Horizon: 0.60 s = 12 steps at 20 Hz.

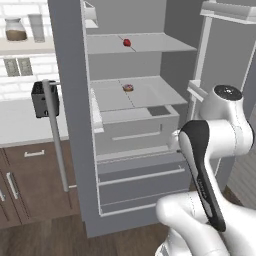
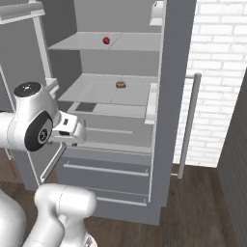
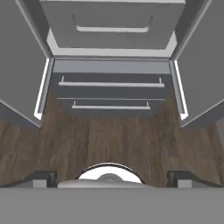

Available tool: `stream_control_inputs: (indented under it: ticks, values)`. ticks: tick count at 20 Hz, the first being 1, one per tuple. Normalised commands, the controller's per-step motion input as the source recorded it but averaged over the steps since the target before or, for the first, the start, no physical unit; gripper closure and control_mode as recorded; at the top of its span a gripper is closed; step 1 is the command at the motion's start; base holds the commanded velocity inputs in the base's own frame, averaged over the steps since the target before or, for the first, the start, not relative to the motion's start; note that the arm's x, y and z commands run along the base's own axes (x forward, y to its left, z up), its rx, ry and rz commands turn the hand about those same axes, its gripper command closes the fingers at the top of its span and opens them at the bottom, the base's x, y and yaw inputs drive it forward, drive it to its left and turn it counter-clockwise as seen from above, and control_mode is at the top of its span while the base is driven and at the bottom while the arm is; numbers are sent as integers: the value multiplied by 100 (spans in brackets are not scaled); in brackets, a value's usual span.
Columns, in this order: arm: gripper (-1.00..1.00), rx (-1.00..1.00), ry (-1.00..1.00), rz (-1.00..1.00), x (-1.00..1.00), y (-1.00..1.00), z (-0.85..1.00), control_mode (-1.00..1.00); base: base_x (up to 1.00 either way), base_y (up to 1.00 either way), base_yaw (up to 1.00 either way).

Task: Take the strawberry from the fridge and place it on top of the pancake, located on the dining counter.

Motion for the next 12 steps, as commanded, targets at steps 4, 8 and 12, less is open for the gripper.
stream_control_inputs:
  ticks: [4,8,12]
  values:
    - [-100,0,0,0,1,0,0,-100,0,0,0]
    - [-100,0,0,0,19,0,0,100,36,0,0]
    - [-100,0,0,0,0,0,0,100,90,7,0]
